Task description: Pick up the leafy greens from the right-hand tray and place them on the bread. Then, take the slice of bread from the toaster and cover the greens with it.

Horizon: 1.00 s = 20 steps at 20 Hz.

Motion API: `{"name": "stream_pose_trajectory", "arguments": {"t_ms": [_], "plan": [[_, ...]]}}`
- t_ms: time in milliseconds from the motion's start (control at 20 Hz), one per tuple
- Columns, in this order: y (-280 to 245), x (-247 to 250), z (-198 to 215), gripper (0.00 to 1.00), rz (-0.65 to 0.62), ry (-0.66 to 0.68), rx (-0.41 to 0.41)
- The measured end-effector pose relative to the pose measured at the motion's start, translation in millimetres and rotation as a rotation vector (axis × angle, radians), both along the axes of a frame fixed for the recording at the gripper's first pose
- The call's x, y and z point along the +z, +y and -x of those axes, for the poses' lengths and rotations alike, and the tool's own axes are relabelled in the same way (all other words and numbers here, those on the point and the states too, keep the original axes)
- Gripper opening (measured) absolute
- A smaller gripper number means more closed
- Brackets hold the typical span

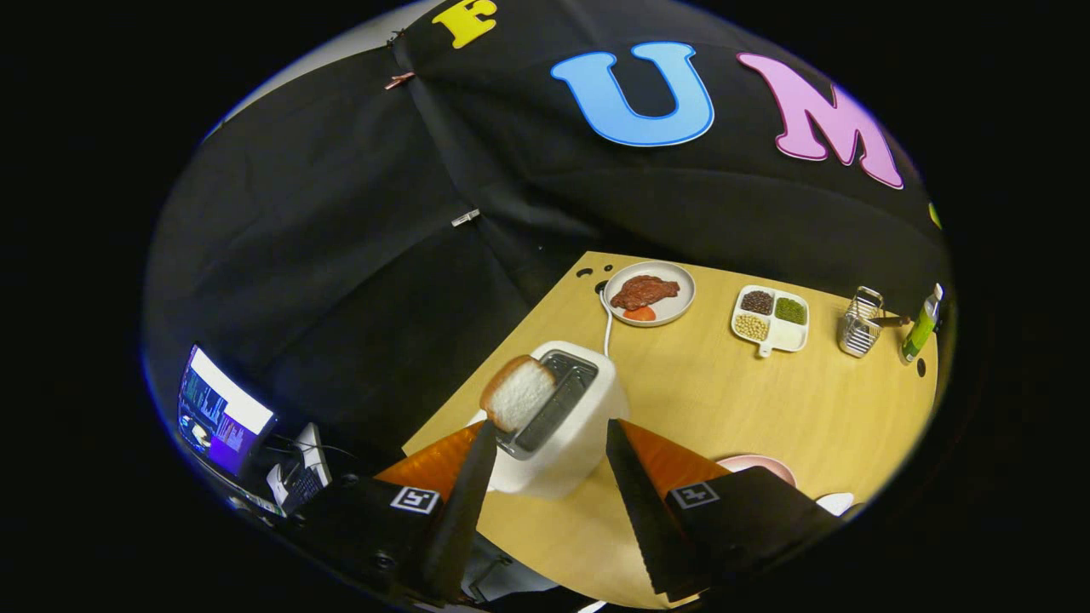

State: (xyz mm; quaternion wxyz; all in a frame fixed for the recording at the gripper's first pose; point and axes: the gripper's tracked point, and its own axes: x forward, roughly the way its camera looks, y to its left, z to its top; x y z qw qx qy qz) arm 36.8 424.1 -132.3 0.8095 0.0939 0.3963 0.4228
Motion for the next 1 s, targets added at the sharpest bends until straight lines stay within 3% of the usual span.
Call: {"name": "stream_pose_trajectory", "arguments": {"t_ms": [300,500,800,1000], "plan": [[75.6,-20.1,1.1,0.79,0.078,0.076,0.017],[105.9,-44.5,-3.3,0.79,0.144,0.176,-0.031],[121.9,-79.8,-13.1,0.77,0.303,0.228,-0.112],[123.1,-91.0,-9.3,0.66,0.353,0.252,-0.154]]}}
